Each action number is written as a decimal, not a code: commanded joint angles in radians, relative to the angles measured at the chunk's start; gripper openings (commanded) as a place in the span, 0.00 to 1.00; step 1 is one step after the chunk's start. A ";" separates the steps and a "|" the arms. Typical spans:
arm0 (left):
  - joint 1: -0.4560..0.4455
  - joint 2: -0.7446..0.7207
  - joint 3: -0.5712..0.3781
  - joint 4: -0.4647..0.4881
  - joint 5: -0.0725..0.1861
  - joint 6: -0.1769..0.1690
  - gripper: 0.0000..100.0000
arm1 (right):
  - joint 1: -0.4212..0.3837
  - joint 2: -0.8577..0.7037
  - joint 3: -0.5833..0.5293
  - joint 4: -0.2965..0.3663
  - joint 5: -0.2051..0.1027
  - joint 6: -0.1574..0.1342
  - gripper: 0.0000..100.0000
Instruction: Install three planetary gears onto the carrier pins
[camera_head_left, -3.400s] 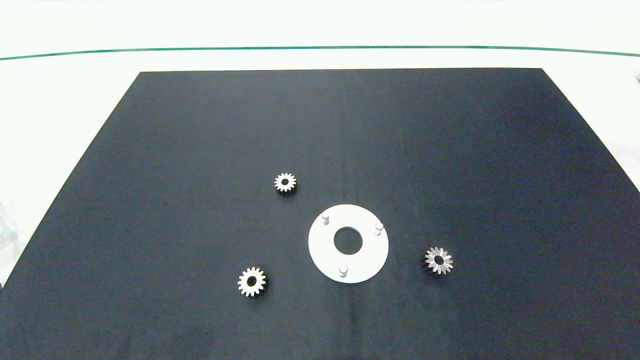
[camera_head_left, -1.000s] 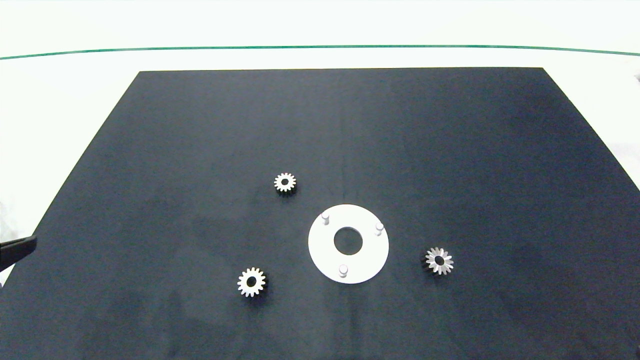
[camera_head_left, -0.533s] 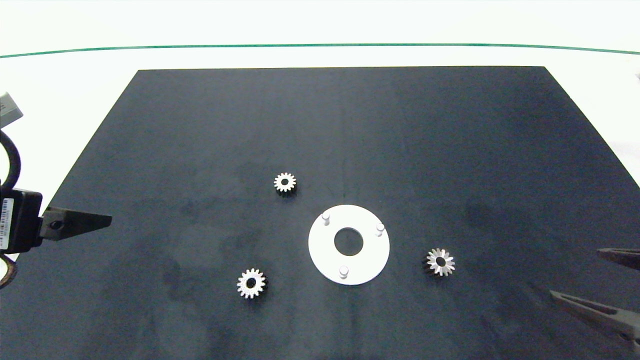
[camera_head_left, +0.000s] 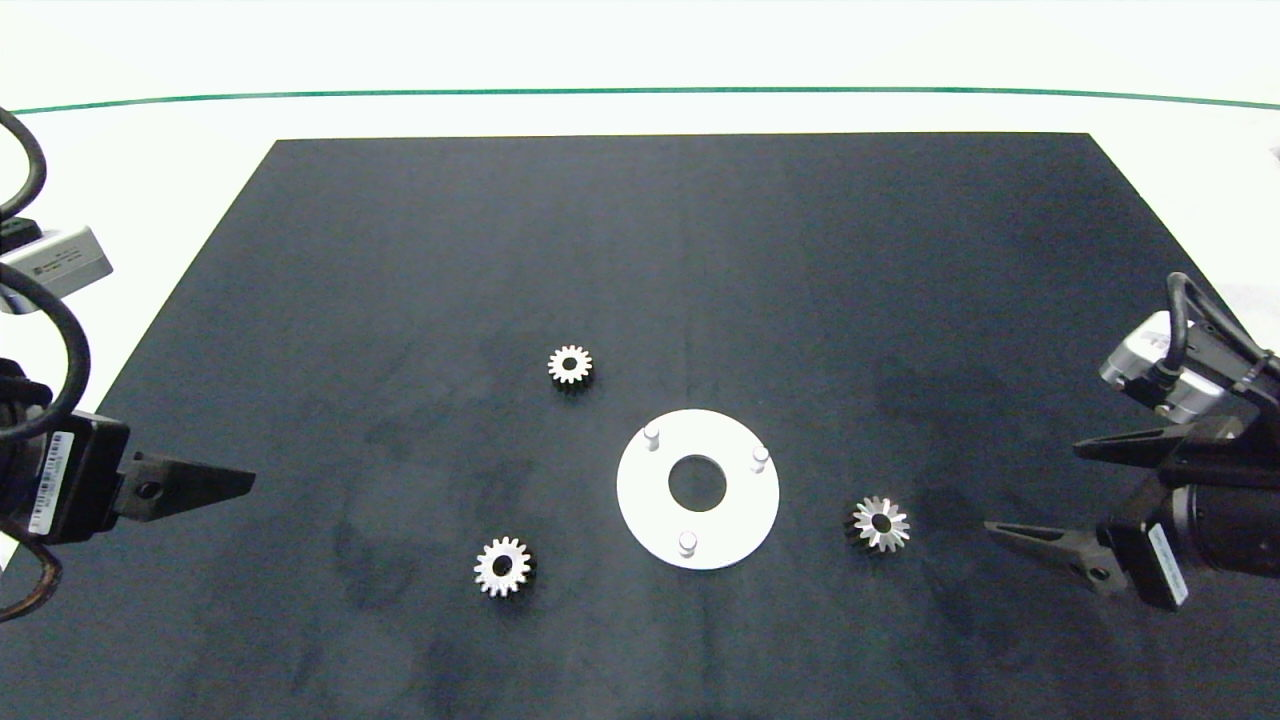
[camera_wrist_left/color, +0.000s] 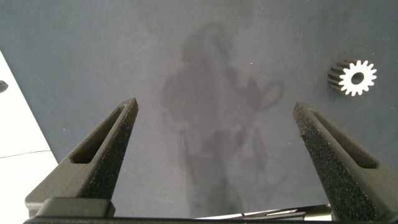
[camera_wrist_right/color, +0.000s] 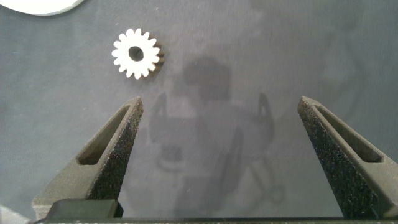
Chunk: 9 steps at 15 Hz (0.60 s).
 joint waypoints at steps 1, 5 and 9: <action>-0.005 -0.006 0.001 0.003 0.001 0.001 1.00 | 0.025 0.081 -0.046 0.000 0.005 -0.016 1.00; -0.005 -0.011 0.001 0.003 0.001 0.001 1.00 | 0.108 0.151 -0.078 -0.008 0.018 -0.018 1.00; -0.005 -0.014 0.002 0.003 0.001 0.002 1.00 | 0.155 0.182 -0.092 -0.008 0.015 -0.018 1.00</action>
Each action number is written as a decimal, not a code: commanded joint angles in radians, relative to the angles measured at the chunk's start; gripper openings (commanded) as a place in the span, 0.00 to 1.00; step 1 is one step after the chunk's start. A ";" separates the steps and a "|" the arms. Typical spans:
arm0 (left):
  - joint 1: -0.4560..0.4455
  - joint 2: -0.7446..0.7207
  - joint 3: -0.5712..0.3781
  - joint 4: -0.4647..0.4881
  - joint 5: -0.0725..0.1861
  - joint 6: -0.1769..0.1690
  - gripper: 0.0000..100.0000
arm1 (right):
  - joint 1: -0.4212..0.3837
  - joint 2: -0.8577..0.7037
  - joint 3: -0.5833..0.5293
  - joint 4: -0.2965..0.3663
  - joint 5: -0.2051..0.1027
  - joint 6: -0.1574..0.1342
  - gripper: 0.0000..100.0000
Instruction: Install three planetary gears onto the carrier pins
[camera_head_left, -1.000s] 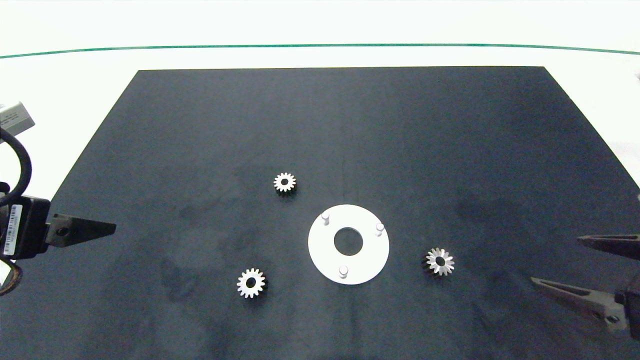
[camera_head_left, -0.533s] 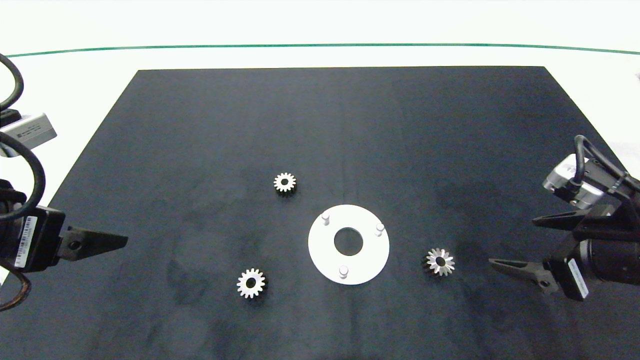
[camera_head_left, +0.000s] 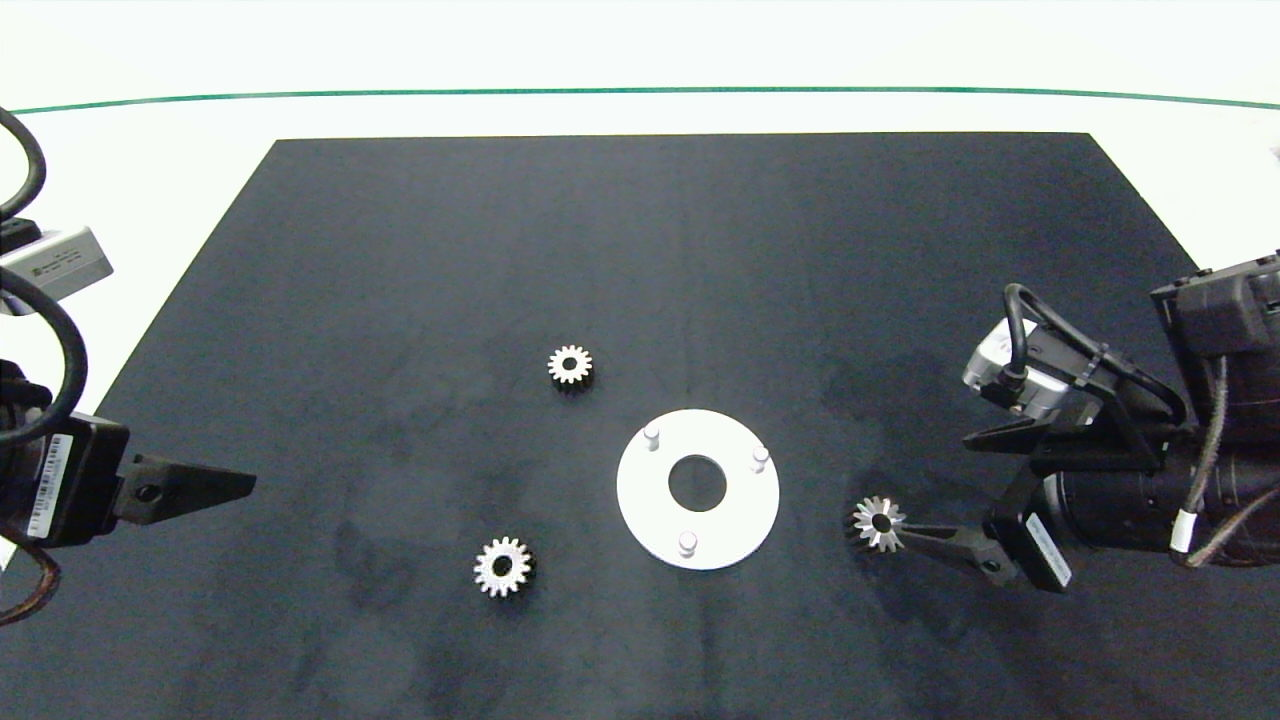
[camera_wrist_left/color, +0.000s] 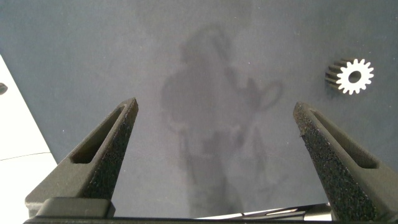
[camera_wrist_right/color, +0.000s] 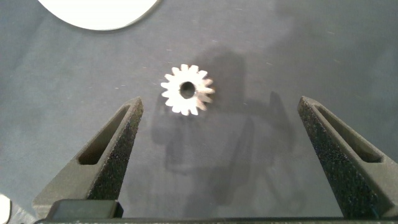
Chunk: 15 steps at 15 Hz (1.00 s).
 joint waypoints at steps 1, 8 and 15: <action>0.000 -0.011 0.002 0.004 0.001 0.001 1.00 | 0.028 0.043 -0.010 0.001 -0.004 -0.002 1.00; -0.012 -0.018 0.005 0.004 0.007 0.004 1.00 | 0.077 0.138 -0.041 0.003 -0.022 -0.005 1.00; -0.012 -0.027 0.006 0.004 0.007 0.004 1.00 | 0.084 0.178 -0.039 -0.014 -0.056 -0.017 1.00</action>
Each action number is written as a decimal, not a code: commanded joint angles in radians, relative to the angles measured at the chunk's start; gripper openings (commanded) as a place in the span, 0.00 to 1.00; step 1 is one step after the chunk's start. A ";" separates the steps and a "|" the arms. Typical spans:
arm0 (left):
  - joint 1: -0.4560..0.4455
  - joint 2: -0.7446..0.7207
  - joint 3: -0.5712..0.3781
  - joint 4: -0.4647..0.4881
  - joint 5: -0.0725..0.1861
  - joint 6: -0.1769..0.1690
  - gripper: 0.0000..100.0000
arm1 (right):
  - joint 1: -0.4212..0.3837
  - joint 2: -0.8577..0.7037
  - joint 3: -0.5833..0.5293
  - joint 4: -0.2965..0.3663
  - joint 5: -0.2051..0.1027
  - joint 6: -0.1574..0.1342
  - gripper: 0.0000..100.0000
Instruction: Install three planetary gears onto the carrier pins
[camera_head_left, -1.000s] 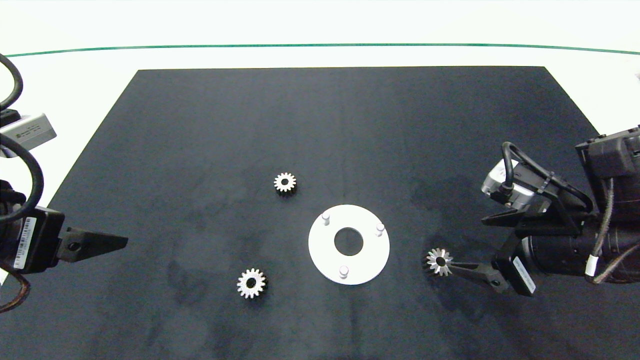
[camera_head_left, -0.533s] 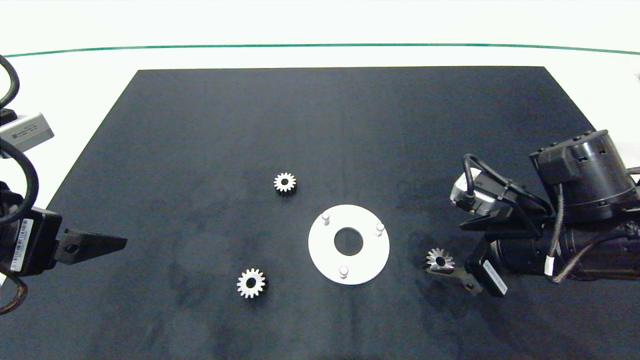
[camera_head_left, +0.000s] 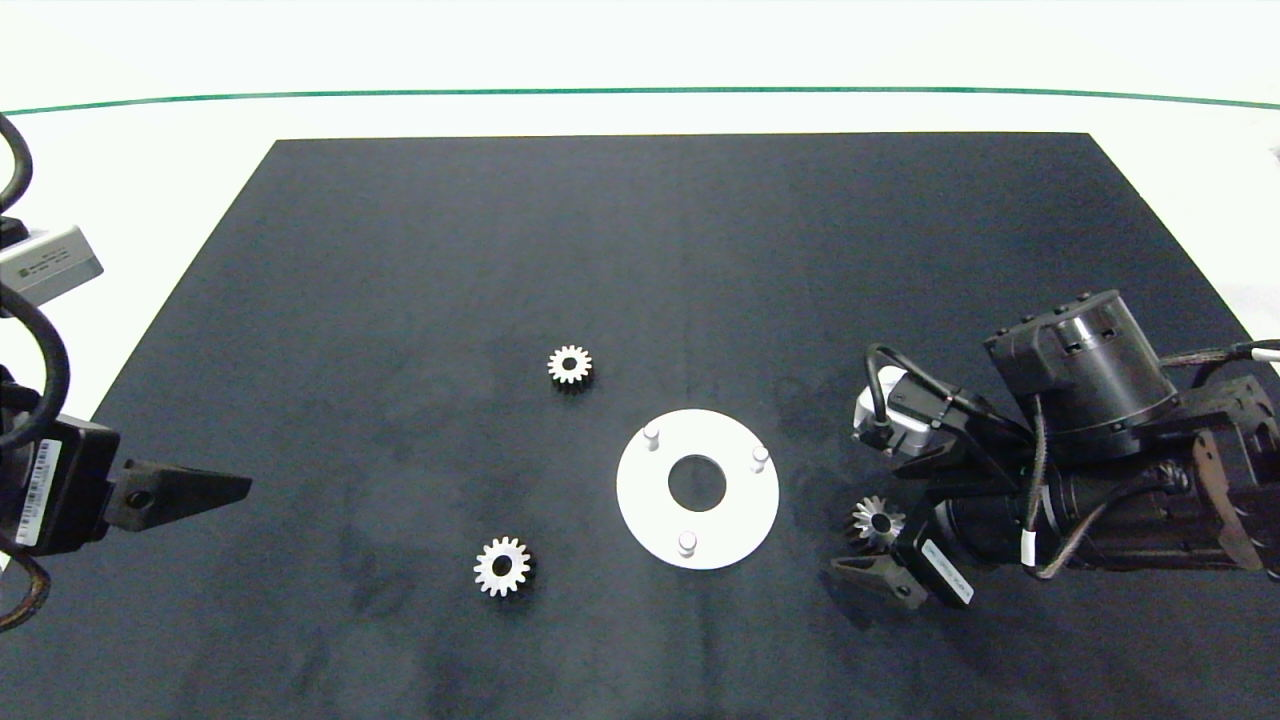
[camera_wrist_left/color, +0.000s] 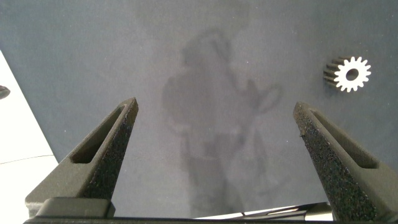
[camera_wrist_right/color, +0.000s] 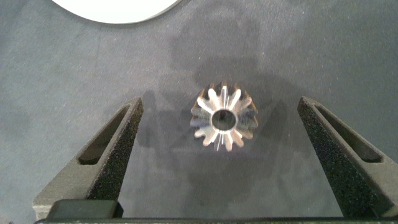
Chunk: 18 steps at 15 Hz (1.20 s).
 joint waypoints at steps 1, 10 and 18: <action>0.000 -0.009 0.000 0.004 0.001 0.001 1.00 | 0.001 0.015 -0.001 -0.013 -0.017 -0.004 1.00; 0.000 -0.016 0.000 0.004 0.001 0.001 1.00 | 0.001 0.018 0.016 -0.017 -0.082 -0.037 0.99; 0.002 -0.021 0.000 0.004 0.001 0.001 1.00 | 0.001 0.015 0.025 -0.019 -0.080 -0.037 0.84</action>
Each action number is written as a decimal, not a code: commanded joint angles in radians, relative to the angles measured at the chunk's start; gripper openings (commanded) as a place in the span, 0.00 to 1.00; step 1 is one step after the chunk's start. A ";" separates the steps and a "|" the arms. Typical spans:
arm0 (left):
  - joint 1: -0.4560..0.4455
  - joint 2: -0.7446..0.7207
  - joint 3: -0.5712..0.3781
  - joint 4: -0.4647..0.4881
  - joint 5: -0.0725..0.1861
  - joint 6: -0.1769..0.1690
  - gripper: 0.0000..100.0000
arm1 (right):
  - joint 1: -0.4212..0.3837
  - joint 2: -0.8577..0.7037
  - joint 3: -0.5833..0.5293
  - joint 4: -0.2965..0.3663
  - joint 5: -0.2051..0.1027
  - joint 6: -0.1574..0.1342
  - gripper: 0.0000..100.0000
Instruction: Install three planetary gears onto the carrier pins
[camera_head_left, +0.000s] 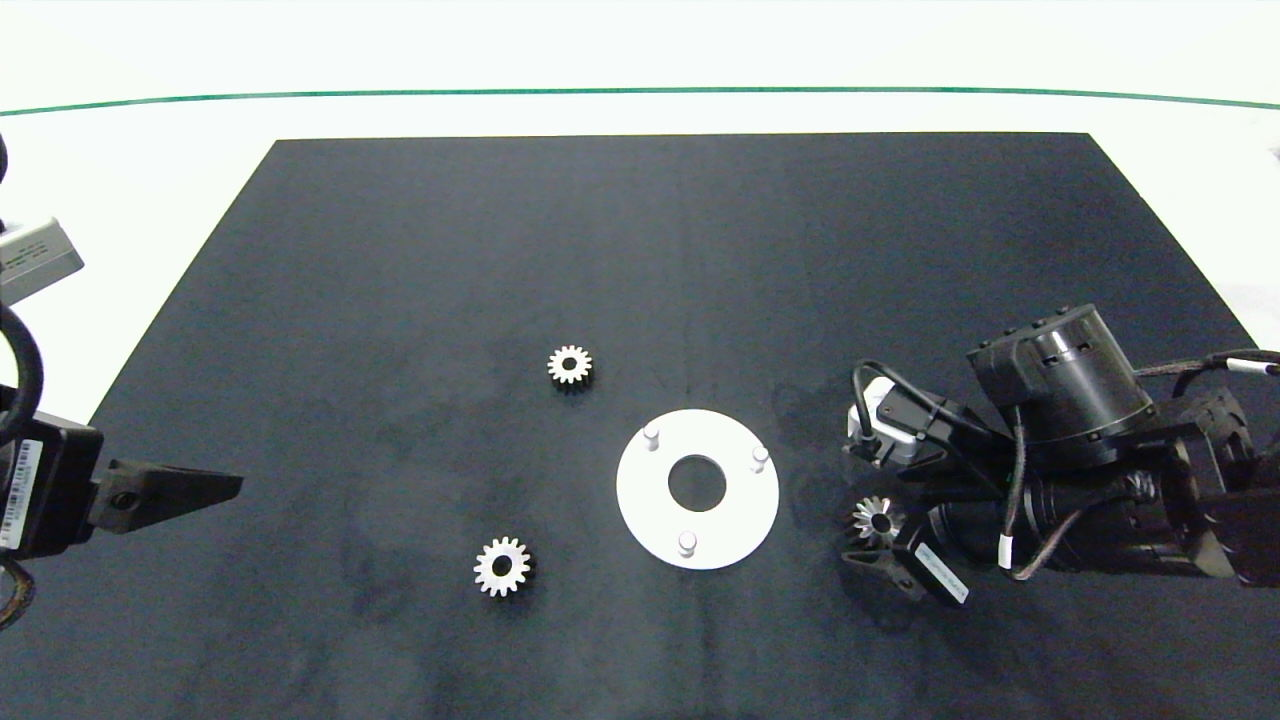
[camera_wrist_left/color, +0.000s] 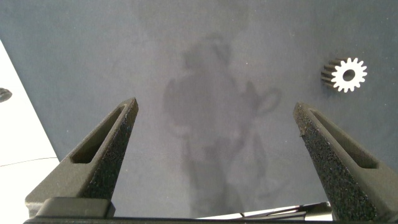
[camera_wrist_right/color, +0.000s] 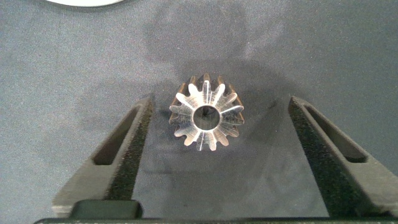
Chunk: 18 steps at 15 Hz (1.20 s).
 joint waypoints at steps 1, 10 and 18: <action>-0.001 -0.002 0.000 0.004 0.001 0.001 1.00 | 0.001 0.000 0.018 0.000 -0.001 -0.002 0.81; 0.001 -0.010 -0.005 0.001 0.001 -0.001 1.00 | 0.001 0.000 0.025 -0.031 0.001 -0.002 0.63; 0.009 -0.012 -0.009 0.001 0.001 -0.001 1.00 | 0.002 0.003 0.031 -0.033 0.009 -0.004 0.46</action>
